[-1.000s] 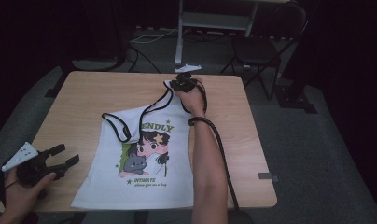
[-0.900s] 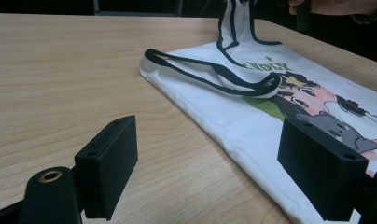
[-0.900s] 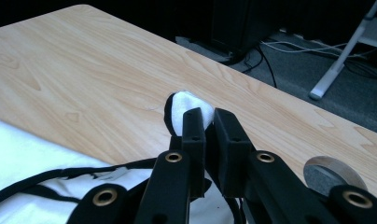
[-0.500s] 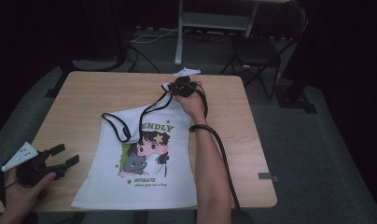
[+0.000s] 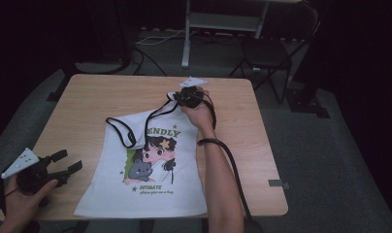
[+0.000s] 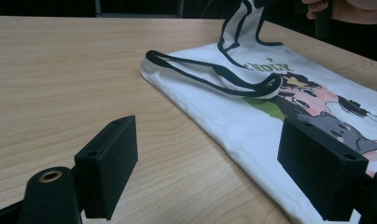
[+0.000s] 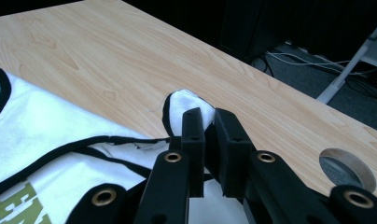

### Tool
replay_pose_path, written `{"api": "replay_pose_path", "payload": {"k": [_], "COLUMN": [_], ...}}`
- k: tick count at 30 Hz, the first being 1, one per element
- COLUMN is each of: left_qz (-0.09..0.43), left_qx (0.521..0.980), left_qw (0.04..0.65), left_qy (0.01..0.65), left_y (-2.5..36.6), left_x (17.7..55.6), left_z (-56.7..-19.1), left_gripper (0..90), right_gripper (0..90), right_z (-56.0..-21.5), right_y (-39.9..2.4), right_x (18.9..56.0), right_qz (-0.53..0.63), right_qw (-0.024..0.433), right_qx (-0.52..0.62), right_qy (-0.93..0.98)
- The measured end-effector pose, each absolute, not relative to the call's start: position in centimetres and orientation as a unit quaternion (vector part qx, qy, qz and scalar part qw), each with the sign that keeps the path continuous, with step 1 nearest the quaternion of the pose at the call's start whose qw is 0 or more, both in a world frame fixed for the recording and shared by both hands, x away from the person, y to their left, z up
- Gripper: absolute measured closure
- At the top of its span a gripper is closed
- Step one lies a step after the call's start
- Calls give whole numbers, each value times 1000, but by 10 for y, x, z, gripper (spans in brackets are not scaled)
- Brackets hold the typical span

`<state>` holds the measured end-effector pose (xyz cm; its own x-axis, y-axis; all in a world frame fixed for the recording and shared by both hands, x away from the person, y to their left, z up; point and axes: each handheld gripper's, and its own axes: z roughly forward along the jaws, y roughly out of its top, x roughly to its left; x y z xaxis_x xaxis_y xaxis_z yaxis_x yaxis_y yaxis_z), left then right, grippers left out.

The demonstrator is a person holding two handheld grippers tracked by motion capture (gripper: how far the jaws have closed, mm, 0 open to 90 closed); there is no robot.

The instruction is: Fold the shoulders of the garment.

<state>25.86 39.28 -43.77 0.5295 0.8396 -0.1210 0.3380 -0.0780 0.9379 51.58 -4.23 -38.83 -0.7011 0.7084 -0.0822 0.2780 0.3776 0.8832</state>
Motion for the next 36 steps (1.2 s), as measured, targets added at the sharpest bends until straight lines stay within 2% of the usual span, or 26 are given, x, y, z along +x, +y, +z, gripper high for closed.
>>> {"api": "replay_pose_path", "payload": {"k": [36], "left_qz": [244], "left_qx": [698], "left_qw": [525], "left_qy": [422], "left_y": [391], "left_x": [257], "left_z": [-437], "left_gripper": [198], "right_gripper": [826], "right_z": [-392], "right_y": [-51], "right_x": [463], "right_qz": [468], "right_qw": [239], "right_qx": [295], "right_qy": [798]}}
